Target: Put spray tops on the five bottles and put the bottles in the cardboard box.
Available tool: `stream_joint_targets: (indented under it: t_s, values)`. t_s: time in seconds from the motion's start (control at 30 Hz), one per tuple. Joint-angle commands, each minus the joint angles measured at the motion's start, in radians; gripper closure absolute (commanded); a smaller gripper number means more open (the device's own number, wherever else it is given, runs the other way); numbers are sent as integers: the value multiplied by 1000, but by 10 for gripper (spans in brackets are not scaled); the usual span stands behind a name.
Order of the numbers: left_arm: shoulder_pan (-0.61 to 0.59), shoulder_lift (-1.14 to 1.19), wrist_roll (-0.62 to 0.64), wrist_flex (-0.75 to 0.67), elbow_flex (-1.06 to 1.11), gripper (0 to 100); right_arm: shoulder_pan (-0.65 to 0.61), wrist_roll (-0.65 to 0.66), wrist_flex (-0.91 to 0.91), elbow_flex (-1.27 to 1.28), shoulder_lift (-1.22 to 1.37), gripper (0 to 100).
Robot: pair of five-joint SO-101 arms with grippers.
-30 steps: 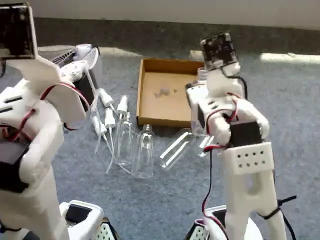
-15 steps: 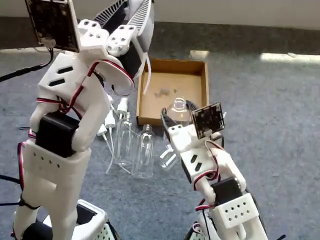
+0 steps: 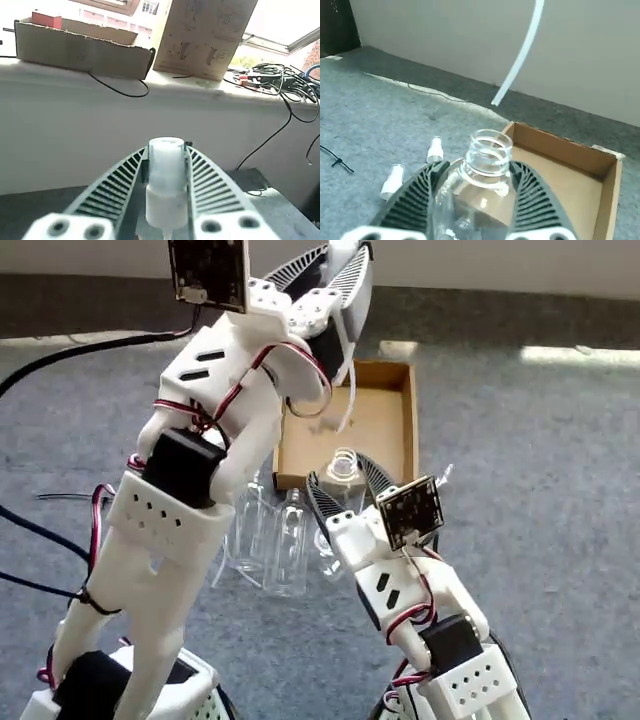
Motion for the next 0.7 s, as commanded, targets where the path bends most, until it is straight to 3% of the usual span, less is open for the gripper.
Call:
stream_joint_targets:
  t_s: [0.0, 0.47, 0.67]
  values:
    - [42, -5, 21, 9, -4, 995, -7, -5, -18, -8, -16, 994]
    - [35, -8, 25, 43, 140, 995, -4, -6, 36, -18, -21, 994]
    - [41, -143, 20, 46, 269, 995, 61, -15, 35, -61, -15, 994]
